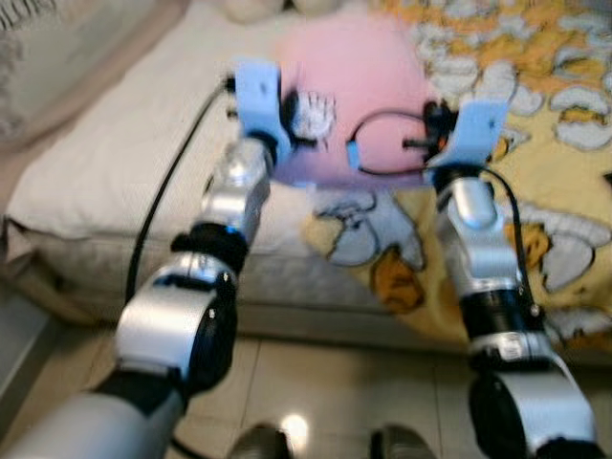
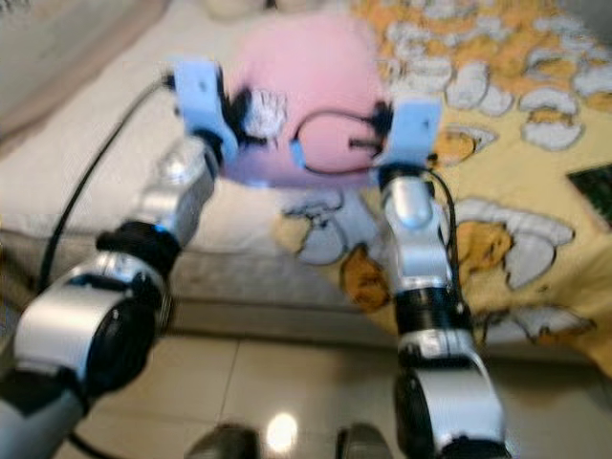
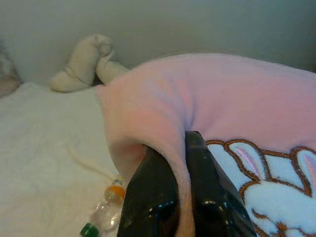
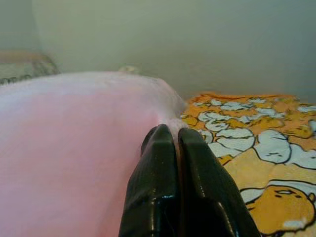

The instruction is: Clean up the room

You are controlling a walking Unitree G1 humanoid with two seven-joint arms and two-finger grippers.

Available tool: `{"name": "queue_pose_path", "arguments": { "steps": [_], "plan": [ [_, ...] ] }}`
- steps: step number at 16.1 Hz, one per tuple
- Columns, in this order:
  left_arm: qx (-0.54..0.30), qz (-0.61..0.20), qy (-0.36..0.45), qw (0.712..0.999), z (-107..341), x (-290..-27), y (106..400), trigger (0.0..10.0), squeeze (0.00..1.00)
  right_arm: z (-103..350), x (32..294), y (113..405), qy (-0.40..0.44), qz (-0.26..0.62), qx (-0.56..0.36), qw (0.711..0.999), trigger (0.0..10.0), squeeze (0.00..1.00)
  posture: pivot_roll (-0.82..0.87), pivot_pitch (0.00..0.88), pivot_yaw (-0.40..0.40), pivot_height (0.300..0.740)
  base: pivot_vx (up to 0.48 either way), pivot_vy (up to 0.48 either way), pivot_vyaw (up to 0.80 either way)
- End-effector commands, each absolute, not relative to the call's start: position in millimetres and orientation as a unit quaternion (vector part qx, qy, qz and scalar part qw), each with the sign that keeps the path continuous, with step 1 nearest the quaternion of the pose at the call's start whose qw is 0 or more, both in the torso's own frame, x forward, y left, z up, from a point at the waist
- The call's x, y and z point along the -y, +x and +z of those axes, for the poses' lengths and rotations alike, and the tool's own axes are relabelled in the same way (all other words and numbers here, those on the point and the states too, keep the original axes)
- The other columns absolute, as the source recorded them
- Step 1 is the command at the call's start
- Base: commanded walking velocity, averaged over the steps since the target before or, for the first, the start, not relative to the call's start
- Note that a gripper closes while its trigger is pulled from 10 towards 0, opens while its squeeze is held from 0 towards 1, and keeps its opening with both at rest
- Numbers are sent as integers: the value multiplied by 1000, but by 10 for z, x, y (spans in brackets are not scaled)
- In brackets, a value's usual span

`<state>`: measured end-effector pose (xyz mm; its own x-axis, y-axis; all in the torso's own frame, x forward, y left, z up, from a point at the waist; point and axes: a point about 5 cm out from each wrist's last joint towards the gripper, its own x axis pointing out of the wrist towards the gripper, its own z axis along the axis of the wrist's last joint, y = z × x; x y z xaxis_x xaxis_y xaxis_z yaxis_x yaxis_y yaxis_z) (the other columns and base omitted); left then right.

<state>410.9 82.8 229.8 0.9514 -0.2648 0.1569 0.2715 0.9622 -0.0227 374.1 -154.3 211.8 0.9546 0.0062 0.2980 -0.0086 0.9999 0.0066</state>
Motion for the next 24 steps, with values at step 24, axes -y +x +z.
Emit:
{"name": "queue_pose_path", "arguments": {
  "steps": [24],
  "plan": [
    [79, -85, 45, 992, 2336, -1126, 4161, 10000, 0, 2058, 1483, 3724, 10, 7, 163, 987, 10000, 0, -213, 0, 98, 723, 259, 135, 32]
  ]
}}
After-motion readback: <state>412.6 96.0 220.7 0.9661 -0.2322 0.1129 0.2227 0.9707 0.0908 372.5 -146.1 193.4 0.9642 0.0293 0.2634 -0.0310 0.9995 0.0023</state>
